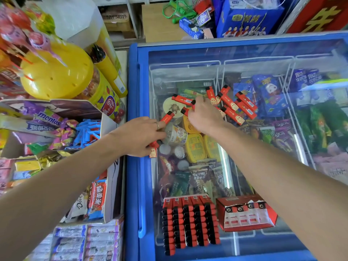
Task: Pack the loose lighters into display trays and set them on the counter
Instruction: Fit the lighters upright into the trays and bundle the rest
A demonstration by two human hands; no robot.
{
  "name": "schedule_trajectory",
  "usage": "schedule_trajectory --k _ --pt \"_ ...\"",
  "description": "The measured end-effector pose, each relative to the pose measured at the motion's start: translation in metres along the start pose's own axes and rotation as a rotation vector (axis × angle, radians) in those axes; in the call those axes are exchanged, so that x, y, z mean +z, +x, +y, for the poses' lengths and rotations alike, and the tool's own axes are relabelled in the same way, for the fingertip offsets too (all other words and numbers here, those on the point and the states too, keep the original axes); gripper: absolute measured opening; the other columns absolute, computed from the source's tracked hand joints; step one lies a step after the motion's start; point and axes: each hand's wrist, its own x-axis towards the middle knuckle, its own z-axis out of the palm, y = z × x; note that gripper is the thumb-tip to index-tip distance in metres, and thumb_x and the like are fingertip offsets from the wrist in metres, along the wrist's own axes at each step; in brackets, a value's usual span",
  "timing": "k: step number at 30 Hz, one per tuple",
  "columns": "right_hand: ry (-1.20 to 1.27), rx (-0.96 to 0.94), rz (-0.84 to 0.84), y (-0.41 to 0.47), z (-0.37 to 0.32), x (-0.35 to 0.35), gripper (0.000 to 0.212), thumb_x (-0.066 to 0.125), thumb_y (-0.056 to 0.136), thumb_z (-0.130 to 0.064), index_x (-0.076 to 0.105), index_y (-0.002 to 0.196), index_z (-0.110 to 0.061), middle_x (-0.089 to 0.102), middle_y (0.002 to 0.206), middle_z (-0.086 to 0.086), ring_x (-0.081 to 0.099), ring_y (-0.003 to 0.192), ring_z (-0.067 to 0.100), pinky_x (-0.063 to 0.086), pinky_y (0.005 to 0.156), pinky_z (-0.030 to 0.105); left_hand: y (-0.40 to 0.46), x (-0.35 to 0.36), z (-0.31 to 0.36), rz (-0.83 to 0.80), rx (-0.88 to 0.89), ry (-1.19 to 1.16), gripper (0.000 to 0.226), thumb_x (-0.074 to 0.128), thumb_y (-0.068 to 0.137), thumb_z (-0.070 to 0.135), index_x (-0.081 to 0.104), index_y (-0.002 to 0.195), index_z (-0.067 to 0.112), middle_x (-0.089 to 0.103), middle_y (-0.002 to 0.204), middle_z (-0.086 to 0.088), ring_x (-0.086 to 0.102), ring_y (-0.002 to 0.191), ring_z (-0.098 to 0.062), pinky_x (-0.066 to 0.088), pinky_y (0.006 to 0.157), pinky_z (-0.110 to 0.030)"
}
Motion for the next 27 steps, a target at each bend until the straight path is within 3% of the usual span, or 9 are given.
schedule_trajectory --k 2,6,10,14,17,19,23,27 --pt "-0.212 -0.113 -0.031 0.004 0.000 0.004 0.049 0.056 0.100 -0.010 0.036 0.145 -0.003 0.036 0.146 0.025 0.058 0.069 0.020 0.046 0.053 0.031 0.004 -0.001 0.003 -0.066 0.017 0.020 0.044 0.065 0.088 0.040 0.060 0.129 0.024 0.055 0.130 0.000 0.056 0.110 -0.022 0.043 0.093 -0.037" --pt "-0.383 -0.195 -0.141 0.007 -0.006 0.003 0.055 0.056 0.087 0.015 0.040 0.138 0.000 0.039 0.132 0.024 0.049 0.063 0.021 0.035 0.048 0.032 0.009 -0.001 0.003 -0.122 0.021 0.059 0.052 0.058 0.094 0.045 0.052 0.142 0.024 0.050 0.142 0.001 0.049 0.120 -0.020 0.037 0.100 -0.035" --pt "-0.441 -0.235 -0.162 0.011 -0.007 0.005 0.051 0.057 0.092 0.008 0.040 0.139 0.000 0.046 0.125 0.020 0.053 0.079 0.024 0.043 0.061 0.035 0.006 0.004 -0.002 -0.083 0.079 0.069 0.050 0.061 0.088 0.038 0.057 0.135 0.022 0.055 0.139 -0.002 0.053 0.116 -0.023 0.042 0.095 -0.038" --pt "-0.447 -0.247 -0.194 0.015 -0.005 0.007 0.047 0.061 0.094 -0.002 0.042 0.138 -0.003 0.047 0.101 0.011 0.049 0.067 0.018 0.033 0.050 0.030 0.011 0.012 -0.003 -0.069 0.107 0.125 0.050 0.068 0.082 0.028 0.061 0.131 0.019 0.064 0.128 -0.003 0.057 0.112 -0.024 0.046 0.092 -0.038" --pt "-0.465 -0.285 -0.254 0.016 -0.007 0.003 0.042 0.057 0.097 -0.004 0.047 0.138 -0.008 0.056 0.105 0.009 0.057 0.082 0.025 0.039 0.059 0.032 0.013 0.017 -0.004 -0.041 0.119 0.108 0.046 0.067 0.085 0.027 0.060 0.129 0.016 0.068 0.115 -0.003 0.057 0.109 -0.024 0.046 0.091 -0.038" --pt "-0.461 -0.299 -0.253 0.019 -0.009 0.001 0.022 0.055 0.099 -0.007 0.054 0.120 -0.011 0.059 0.111 0.010 0.058 0.082 0.025 0.047 0.064 0.038 0.013 0.018 -0.001 0.023 0.101 0.031 0.036 0.067 0.087 0.029 0.061 0.118 0.013 0.069 0.101 -0.003 0.059 0.098 -0.024 0.047 0.085 -0.037" --pt "-0.433 -0.297 -0.042 0.032 -0.010 -0.001 0.025 0.056 0.098 -0.003 0.050 0.122 -0.005 0.041 0.126 0.016 0.057 0.065 0.023 0.053 0.055 0.041 0.015 0.010 0.011 0.145 -0.134 -0.352 0.025 0.058 0.092 0.031 0.052 0.107 0.011 0.058 0.090 -0.003 0.050 0.081 -0.021 0.043 0.069 -0.035" --pt "-0.527 -0.286 -0.063 0.036 -0.013 -0.008 0.044 0.059 0.088 0.010 0.047 0.129 -0.004 0.039 0.132 0.017 0.052 0.065 0.023 0.039 0.047 0.035 0.032 0.005 0.016 0.246 -0.499 -0.526 0.017 0.052 0.100 0.020 0.040 0.105 0.009 0.053 0.079 -0.003 0.054 0.060 -0.027 0.041 0.051 -0.035"
